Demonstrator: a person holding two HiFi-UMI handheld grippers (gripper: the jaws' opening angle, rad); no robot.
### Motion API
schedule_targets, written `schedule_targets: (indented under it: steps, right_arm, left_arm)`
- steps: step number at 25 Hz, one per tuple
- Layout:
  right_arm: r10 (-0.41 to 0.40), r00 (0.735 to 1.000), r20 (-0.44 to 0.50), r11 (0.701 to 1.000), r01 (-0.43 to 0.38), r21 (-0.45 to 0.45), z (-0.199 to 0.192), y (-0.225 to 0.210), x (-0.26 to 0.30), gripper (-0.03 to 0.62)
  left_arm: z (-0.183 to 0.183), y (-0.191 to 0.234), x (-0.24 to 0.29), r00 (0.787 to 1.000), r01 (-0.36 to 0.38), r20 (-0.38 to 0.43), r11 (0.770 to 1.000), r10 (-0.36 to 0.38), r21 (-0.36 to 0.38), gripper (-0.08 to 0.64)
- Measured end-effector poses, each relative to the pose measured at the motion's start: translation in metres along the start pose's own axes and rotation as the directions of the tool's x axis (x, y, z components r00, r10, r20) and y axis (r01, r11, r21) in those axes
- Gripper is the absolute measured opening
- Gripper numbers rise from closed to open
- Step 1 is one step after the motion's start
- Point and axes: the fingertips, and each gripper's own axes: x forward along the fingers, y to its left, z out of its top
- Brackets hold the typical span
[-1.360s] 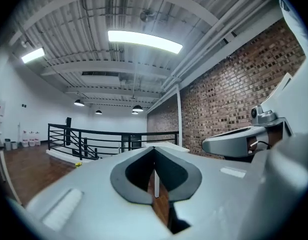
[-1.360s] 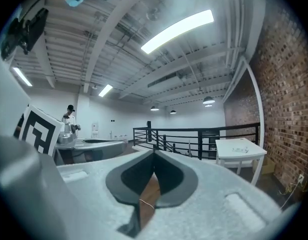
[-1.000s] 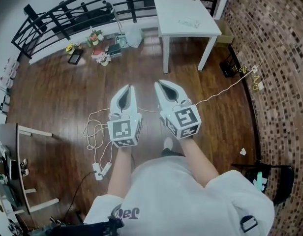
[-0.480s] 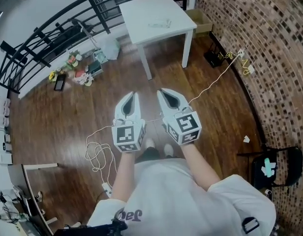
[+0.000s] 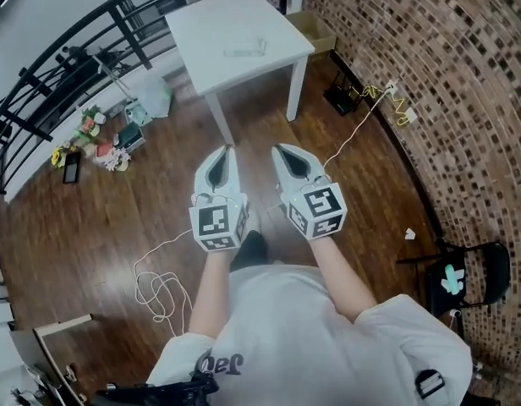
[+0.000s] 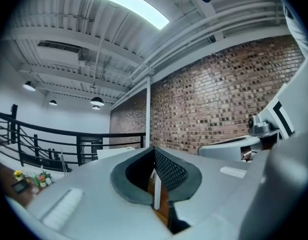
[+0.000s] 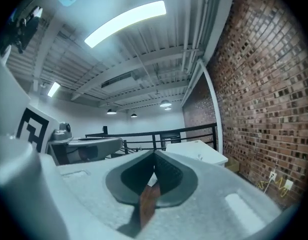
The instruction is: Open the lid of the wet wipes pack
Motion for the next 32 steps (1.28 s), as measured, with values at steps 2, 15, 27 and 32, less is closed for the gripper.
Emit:
schedule_targets:
  steps: [2, 15, 27, 32]
  right_arm:
    - [0.007, 1.000, 0.009, 0.999, -0.006, -0.043, 0.016, -0.004, 0.037, -0.009]
    - [-0.030, 0.998, -0.059, 0.985, 0.020, -0.171, 0.031, -0.033, 0.204, -0.009]
    - [-0.006, 0.999, -0.047, 0.993, 0.001, -0.118, 0.042, -0.150, 0.340, -0.009]
    - [0.030, 0.999, 0.013, 0.993, -0.029, -0.114, 0.082, -0.207, 0.412, -0.009]
  left_arm:
    - [0.017, 0.032, 0.028, 0.998, -0.025, 0.050, 0.999, 0.027, -0.030, 0.017]
    - [0.007, 0.143, 0.177, 0.998, 0.037, 0.046, 0.991, -0.031, -0.128, 0.017]
    - [0.004, 0.162, 0.337, 0.999, 0.046, 0.008, 0.998, -0.045, -0.038, 0.017]
    - [0.023, 0.181, 0.418, 0.999, 0.024, 0.021, 0.999, -0.025, 0.038, 0.017]
